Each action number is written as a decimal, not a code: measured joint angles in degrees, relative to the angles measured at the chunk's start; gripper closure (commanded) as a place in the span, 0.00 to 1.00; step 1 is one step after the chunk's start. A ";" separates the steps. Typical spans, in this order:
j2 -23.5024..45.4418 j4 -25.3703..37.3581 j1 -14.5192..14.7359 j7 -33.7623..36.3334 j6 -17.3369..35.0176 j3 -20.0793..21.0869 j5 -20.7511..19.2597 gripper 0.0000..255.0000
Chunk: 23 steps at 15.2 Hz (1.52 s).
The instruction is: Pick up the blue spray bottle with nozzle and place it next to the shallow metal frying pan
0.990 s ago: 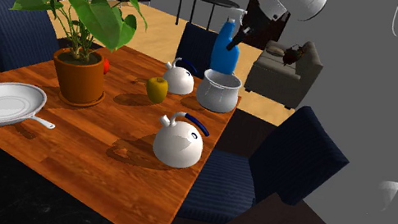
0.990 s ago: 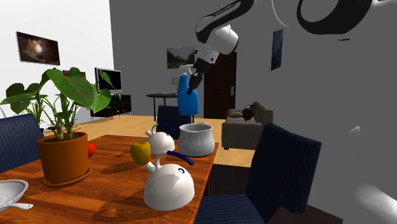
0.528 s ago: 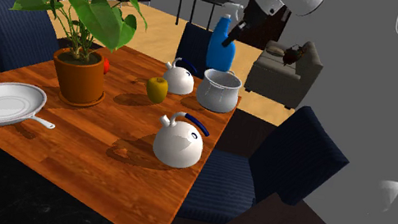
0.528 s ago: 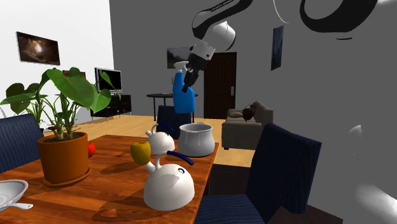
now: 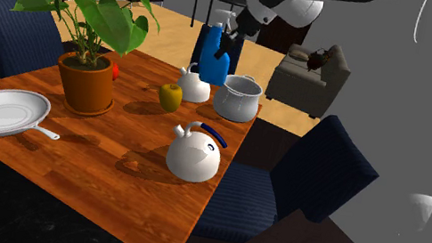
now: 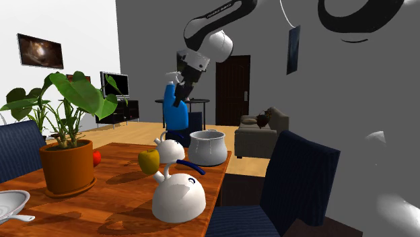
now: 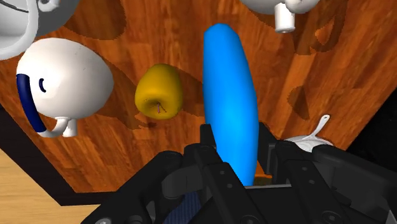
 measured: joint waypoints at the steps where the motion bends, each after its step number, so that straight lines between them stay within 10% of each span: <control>1: -0.15 -0.72 0.88 1.39 0.99 0.57 -0.60 1.00; 23: 21.46 13.69 13.86 24.05 11.56 7.89 -4.18 1.00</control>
